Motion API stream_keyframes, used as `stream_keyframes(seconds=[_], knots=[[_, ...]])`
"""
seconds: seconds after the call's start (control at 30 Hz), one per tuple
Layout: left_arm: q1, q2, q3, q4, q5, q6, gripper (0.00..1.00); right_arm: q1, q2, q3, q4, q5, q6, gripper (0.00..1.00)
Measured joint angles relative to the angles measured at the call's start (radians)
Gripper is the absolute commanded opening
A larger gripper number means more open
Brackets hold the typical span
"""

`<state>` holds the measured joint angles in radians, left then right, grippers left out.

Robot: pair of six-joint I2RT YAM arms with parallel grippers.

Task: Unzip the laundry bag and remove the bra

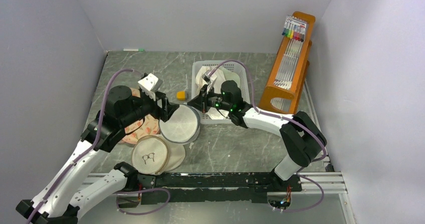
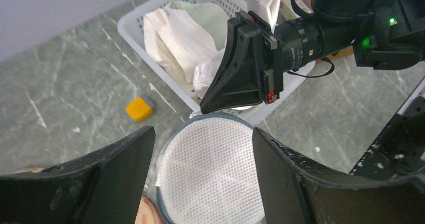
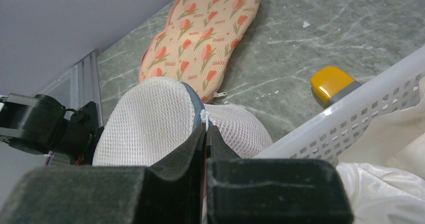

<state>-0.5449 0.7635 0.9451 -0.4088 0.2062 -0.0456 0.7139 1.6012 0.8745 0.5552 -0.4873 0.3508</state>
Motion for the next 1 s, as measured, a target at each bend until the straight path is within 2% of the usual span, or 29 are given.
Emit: stream_keyframes(seconds=[0.17, 0.3, 0.43, 0.6, 0.7, 0.73, 0.77, 0.8, 0.9, 1.0], knots=[[0.0, 0.041, -0.015, -0.028, -0.001, -0.148, 0.79, 0.005, 0.0, 0.0, -0.001, 0.007, 0.002, 0.0], [0.0, 0.084, -0.043, -0.025, -0.024, -0.246, 0.7, 0.006, 0.0, 0.0, -0.005, 0.014, 0.001, 0.0], [-0.032, 0.115, -0.073, -0.001, -0.077, -0.34, 0.68, 0.007, -0.004, -0.001, -0.008, 0.025, 0.0, 0.0], [-0.208, 0.143, -0.109, 0.016, -0.218, -0.421, 0.69, 0.008, -0.011, -0.001, -0.016, 0.032, 0.0, 0.0], [-0.345, 0.19, -0.107, 0.018, -0.348, -0.451, 0.73, 0.008, -0.011, -0.001, -0.017, 0.032, 0.0, 0.0], [-0.39, 0.21, -0.105, 0.016, -0.399, -0.459, 0.78, 0.008, -0.011, -0.001, -0.017, 0.032, 0.0, 0.0], [-0.446, 0.238, -0.096, 0.006, -0.469, -0.47, 0.91, 0.008, -0.011, -0.001, -0.017, 0.032, 0.0, 0.0], [-0.494, 0.266, -0.086, -0.006, -0.525, -0.478, 0.97, 0.008, -0.011, -0.001, -0.017, 0.032, 0.0, 0.0], [-0.616, 0.354, -0.048, -0.039, -0.701, -0.511, 0.97, 0.008, -0.011, -0.002, -0.017, 0.032, 0.0, 0.0], [-0.684, 0.433, -0.02, -0.072, -0.857, -0.541, 0.95, 0.008, -0.011, -0.002, -0.017, 0.032, 0.0, 0.0]])
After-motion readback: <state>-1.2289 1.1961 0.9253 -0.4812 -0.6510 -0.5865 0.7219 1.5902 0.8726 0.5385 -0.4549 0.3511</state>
